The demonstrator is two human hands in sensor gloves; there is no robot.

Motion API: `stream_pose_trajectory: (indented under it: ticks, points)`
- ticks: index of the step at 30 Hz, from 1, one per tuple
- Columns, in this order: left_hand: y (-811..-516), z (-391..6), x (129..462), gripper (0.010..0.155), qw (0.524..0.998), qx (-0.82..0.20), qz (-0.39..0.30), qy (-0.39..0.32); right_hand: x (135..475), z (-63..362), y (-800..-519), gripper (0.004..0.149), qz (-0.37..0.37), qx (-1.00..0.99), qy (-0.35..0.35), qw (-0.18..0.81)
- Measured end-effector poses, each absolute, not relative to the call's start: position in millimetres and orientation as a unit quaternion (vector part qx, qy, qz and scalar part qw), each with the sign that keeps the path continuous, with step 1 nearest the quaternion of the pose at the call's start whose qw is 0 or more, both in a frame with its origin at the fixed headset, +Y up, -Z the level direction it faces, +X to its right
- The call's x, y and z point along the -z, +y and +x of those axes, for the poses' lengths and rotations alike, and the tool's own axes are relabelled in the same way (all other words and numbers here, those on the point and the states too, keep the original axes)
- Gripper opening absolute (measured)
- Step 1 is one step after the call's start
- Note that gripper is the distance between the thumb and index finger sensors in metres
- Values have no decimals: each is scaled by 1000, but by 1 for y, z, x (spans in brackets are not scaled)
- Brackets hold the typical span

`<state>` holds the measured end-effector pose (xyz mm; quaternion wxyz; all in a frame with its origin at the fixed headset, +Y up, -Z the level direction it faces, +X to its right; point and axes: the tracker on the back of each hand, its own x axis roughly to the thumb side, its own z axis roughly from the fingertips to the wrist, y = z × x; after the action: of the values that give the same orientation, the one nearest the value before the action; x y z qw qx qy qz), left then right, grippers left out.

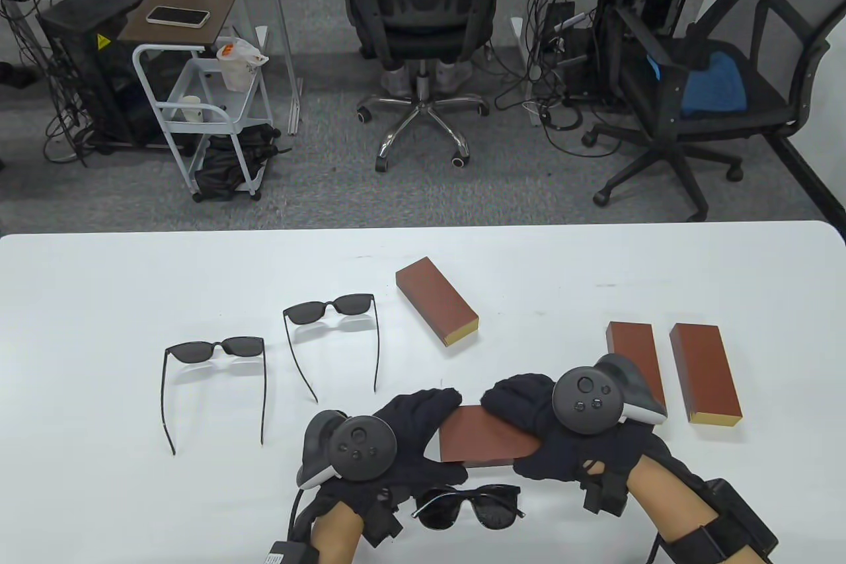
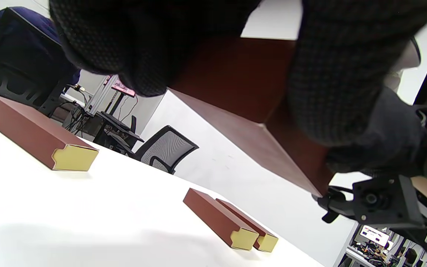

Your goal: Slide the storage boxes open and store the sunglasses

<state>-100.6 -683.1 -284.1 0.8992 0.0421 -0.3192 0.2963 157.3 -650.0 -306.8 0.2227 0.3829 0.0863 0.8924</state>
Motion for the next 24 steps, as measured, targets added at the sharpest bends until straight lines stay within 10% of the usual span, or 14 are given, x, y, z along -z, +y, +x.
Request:
stream_pose_trajectory:
  ticks: [10, 24]
  points:
    - [-688, -113, 292, 91, 896, -330, 21, -297, 300, 209, -674, 94, 318, -903, -32, 287]
    - [-691, -115, 292, 90, 889, -350, 9, -295, 305, 231, -695, 88, 294, -856, 42, 424]
